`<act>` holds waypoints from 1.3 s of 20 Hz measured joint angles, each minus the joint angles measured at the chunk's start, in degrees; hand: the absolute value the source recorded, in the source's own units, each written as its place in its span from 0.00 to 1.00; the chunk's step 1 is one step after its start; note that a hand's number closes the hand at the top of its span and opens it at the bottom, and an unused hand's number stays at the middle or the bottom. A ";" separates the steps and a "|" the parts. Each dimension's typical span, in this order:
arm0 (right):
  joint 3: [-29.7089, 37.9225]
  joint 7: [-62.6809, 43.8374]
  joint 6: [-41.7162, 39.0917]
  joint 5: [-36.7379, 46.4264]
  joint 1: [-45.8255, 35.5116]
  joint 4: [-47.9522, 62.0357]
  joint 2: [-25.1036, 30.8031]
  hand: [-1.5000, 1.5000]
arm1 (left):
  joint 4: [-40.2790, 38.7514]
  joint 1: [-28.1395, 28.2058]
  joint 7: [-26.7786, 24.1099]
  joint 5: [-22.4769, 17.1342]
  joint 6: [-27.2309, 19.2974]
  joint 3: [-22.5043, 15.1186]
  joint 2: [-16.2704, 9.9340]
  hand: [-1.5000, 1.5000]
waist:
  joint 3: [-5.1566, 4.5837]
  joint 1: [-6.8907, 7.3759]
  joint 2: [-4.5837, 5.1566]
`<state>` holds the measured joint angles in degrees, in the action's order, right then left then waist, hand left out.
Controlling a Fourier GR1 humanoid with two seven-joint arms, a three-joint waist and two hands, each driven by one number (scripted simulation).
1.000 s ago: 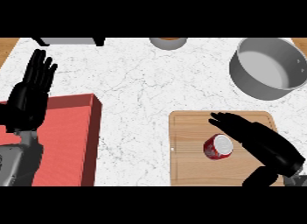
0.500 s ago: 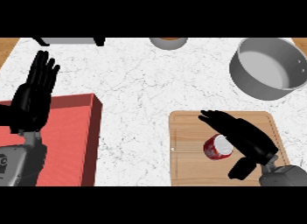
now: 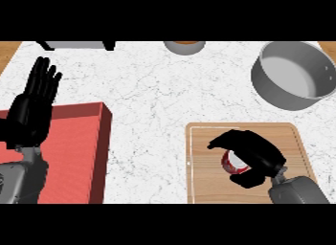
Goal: Pick the can from the cutting board and place it in the pot
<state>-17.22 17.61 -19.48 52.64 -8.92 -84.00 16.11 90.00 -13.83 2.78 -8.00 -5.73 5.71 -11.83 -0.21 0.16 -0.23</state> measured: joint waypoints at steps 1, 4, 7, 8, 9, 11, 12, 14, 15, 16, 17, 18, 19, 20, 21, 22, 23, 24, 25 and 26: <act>-0.47 1.66 1.55 0.65 -0.09 0.78 -0.17 1.00 | 0.24 -0.04 0.11 0.32 -0.24 -0.12 0.11 0.50 | -0.07 -0.01 -0.07; -1.94 3.79 4.55 2.81 -0.16 1.16 -1.43 1.00 | 0.29 0.14 -0.11 0.17 0.27 0.24 0.16 0.50 | -0.22 -0.10 -0.25; -2.13 4.75 4.90 4.03 0.01 0.22 -1.96 1.00 | 0.06 -0.68 0.62 0.40 0.30 0.38 0.39 0.50 | -0.15 -0.15 -0.22; -2.23 4.70 5.16 4.72 -0.48 0.55 -2.53 1.00 | -0.29 -0.52 0.37 0.33 0.59 0.66 0.36 0.50 | -0.14 -0.16 -0.20; -2.31 4.98 5.61 5.20 0.07 0.07 -2.62 1.00 | -1.22 -1.02 -0.11 0.34 0.78 0.90 0.40 0.50 | -0.13 -0.18 -0.20; -2.26 4.67 5.70 5.80 1.71 -2.34 -2.64 1.00 | -0.53 -0.99 0.55 0.54 0.64 0.80 0.70 0.50 | -0.05 -0.21 -0.13; -1.75 4.84 6.63 6.10 1.52 -1.79 -2.96 1.00 | -0.23 -1.29 0.91 0.64 0.55 0.75 0.76 0.50 | -0.03 -0.19 -0.11; -1.94 2.72 7.43 7.66 2.82 -4.65 -3.28 1.00 | -0.85 -1.18 0.17 0.70 0.73 1.06 0.80 0.50 | 0.07 -0.30 -0.01; -1.73 1.87 7.57 8.21 3.34 -6.23 -3.11 1.00 | -0.97 -1.26 0.19 1.07 0.36 0.74 1.22 0.50 | 0.10 -0.36 0.02; -1.29 1.62 8.11 8.38 4.24 -7.56 -2.89 1.00 | -1.30 -1.48 0.17 0.99 0.52 1.02 1.03 0.50 | 0.12 -0.40 0.05; -0.45 0.93 8.08 8.07 4.31 -8.94 -3.02 1.00 | -1.38 -1.37 -0.13 1.27 0.47 0.93 1.09 0.50 | 0.14 -0.42 0.08; -0.16 0.21 8.34 7.99 5.66 -10.99 -3.10 1.00 | -1.39 -1.39 -0.23 1.29 0.52 0.95 1.13 0.50 | 0.15 -0.49 0.08; -0.32 -0.84 7.86 7.98 7.03 -13.76 -3.25 1.00 | -1.37 -1.47 0.10 1.27 0.50 0.96 1.15 0.50 | 0.16 -0.55 0.08; -0.52 -1.85 7.21 8.07 8.47 -16.47 -3.21 1.00 | -1.27 -1.15 -0.14 1.10 0.78 1.07 1.18 0.50 | 0.17 -0.56 0.08; -1.99 -3.38 7.53 9.31 9.40 -17.67 -4.37 1.00 | -0.57 -0.46 -0.15 0.90 1.14 1.06 1.13 0.50 | 0.17 -0.50 0.08; -3.89 -5.66 6.67 10.54 9.71 -19.57 -5.82 1.00 | 0.11 -0.32 0.42 0.90 1.02 0.87 1.27 0.50 | 0.17 -0.45 0.07; -5.88 -7.35 6.55 11.91 10.40 -20.86 -7.06 1.00 | -0.04 -0.44 0.35 0.91 1.10 1.03 1.17 0.50 | 0.17 -0.44 0.08; -8.51 -9.43 6.80 14.06 10.77 -21.26 -8.72 1.00 | -0.24 -0.42 0.30 0.79 1.27 1.17 1.12 0.50 | 0.17 -0.40 0.08; -10.60 -11.44 7.17 15.72 11.69 -22.45 -10.11 1.00 | -0.34 -0.59 0.23 0.92 1.12 1.22 1.16 0.50 | 0.18 -0.42 0.09; -12.08 -13.82 6.66 16.62 12.13 -24.69 -11.38 1.00 | -0.16 -0.84 0.54 0.97 1.06 1.21 1.10 0.50 | 0.18 -0.47 0.07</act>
<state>-29.30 3.79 -12.82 69.26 3.21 -108.69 4.73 89.84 -14.67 3.33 -7.03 -4.67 6.92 -10.73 -0.03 -0.31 -0.16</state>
